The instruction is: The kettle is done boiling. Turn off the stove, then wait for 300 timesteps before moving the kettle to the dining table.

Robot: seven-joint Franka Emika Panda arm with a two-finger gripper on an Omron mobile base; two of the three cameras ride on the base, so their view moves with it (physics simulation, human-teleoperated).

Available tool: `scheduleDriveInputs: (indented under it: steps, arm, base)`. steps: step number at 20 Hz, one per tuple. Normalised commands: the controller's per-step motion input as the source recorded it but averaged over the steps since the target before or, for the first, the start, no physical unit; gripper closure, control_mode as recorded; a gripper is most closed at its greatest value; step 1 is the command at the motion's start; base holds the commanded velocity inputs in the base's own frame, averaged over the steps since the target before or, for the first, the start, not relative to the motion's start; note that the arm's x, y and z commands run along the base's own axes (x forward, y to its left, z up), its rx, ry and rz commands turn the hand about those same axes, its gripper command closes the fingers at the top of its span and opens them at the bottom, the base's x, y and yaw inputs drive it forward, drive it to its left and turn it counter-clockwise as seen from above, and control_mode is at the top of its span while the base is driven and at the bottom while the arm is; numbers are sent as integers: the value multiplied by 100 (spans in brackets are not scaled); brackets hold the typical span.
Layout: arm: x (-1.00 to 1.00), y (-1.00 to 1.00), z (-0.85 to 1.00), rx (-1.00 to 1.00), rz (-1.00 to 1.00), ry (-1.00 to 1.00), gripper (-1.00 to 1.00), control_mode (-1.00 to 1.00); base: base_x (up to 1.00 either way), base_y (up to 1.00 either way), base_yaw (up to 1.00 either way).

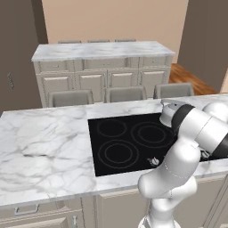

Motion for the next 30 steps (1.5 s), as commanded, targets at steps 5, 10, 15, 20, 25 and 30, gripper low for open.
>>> scheduleDriveInputs:
  steps: [5,10,15,20,25,30]
  arm:
    - [0,-24,10,0,0,0,-100,-100]
    - [0,-21,9,0,-1,0,-100,-100]
    - [0,0,51,0,-2,0,-100,-100]
    - [1,0,56,-1,-1,0,-100,-100]
    - [18,4,59,-9,0,0,-100,-100]
    - [35,9,53,-13,0,0,-100,-100]
  base:
    - [0,0,0]
    - [0,0,0]
    - [0,0,0]
    - [0,0,0]
    - [0,0,0]
    - [0,0,0]
